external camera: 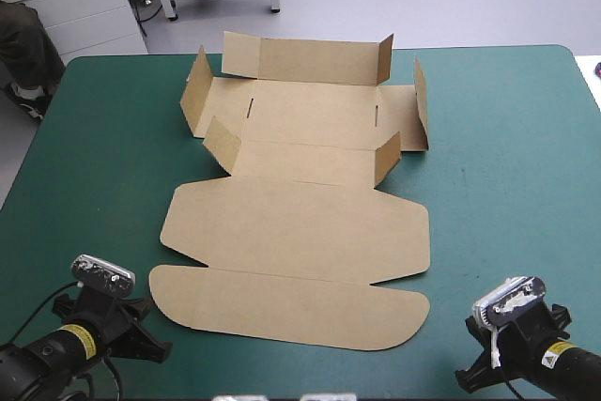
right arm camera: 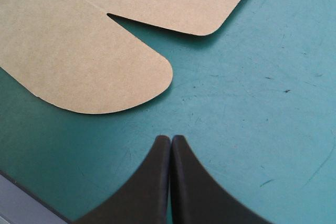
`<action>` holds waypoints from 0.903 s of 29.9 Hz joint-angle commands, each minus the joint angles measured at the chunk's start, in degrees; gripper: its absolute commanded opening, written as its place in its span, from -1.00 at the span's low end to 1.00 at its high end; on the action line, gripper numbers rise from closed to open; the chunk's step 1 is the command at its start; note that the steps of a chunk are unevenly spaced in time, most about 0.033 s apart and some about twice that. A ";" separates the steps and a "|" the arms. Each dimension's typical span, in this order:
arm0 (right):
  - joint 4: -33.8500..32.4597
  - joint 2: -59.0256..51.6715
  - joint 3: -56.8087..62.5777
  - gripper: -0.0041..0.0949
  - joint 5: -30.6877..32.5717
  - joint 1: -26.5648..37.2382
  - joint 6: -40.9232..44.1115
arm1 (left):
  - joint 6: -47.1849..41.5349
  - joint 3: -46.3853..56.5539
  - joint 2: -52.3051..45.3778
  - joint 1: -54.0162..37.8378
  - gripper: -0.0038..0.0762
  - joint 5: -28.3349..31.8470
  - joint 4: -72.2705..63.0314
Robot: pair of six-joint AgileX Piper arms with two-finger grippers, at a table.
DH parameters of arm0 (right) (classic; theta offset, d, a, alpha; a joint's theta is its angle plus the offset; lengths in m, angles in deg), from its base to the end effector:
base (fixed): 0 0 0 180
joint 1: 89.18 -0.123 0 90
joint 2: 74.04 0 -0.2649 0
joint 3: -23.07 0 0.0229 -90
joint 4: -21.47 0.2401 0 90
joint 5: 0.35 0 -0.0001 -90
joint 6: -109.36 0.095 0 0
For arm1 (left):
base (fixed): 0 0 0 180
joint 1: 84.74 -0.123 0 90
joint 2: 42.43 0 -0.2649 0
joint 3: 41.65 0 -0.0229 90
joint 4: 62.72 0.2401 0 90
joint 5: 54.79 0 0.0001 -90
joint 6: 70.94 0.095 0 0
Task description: Fold the box
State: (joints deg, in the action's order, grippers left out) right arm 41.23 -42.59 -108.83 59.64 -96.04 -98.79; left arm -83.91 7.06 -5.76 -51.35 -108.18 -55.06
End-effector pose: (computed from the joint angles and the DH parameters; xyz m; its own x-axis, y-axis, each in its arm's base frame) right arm 0.0629 0.0356 0.2597 -0.6068 -0.3700 -0.7035 -0.5212 0.8534 0.0007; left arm 0.0786 -0.0397 0.2525 -0.6900 0.2812 -0.6669 0.3916 0.9200 -0.0173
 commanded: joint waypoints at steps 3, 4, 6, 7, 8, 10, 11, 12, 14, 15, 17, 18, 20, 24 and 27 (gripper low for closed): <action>0.96 0.39 -1.49 -0.96 -2.84 -0.24 -0.18 | -0.47 -1.37 0.29 0.28 -0.93 2.80 0.29; 0.96 0.39 -1.49 -0.96 -2.84 -0.24 -0.18 | -0.47 -1.37 0.29 0.28 -0.93 2.80 0.29; 1.07 0.39 -1.49 -0.95 -2.84 -0.24 -0.30 | -0.47 -1.37 0.29 0.28 -0.93 2.80 0.29; 1.07 0.39 -1.49 -0.94 -2.84 -0.24 -0.52 | -0.47 -1.37 0.29 0.28 -0.93 2.80 0.29; 1.22 0.39 -1.49 -0.93 -2.84 -0.24 -0.52 | -0.47 -1.37 0.29 0.28 -0.93 2.80 0.29; 1.34 0.39 -1.49 -0.87 -2.73 -0.24 -0.92 | -0.47 -1.37 0.29 0.28 -0.93 2.80 0.29; 1.46 0.39 -1.49 -0.83 -2.73 -0.24 -0.93 | -0.47 -1.37 0.29 0.28 -0.93 2.80 0.29; 1.46 0.39 -1.49 -0.79 -2.73 -0.24 -0.93 | -0.47 -1.37 0.29 0.28 -0.93 2.80 0.29; 1.46 0.39 -1.49 -0.71 -2.73 -0.24 -0.93 | -0.47 -1.37 0.29 0.28 -0.93 2.80 0.29; 1.46 0.39 -1.49 -0.65 -2.73 -0.24 -0.93 | -0.47 -1.37 0.29 0.28 -0.93 2.80 0.29; 1.46 0.39 -1.49 -0.51 -2.73 -0.24 -0.93 | -0.47 -1.37 0.29 0.28 -0.93 2.80 0.29; 1.46 0.39 -1.49 -0.40 -2.73 -0.24 -0.93 | -0.47 -1.37 0.29 0.28 -0.93 2.80 0.29; 1.46 0.39 -1.49 -0.14 -2.73 -0.24 -0.93 | -0.47 -1.37 0.29 0.28 -0.93 2.80 0.29; 1.46 0.39 -1.49 0.32 -2.73 -0.24 -0.93 | -0.47 -1.37 0.29 0.28 -0.93 2.80 0.29; 1.46 0.39 -1.49 0.46 -2.59 -0.24 -0.93 | -0.47 -1.37 0.29 0.28 -0.93 2.80 0.29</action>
State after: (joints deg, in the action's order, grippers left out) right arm 41.28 -42.59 -108.83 59.64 -96.04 -99.20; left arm -83.91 7.06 -5.76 -51.35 -108.18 -55.06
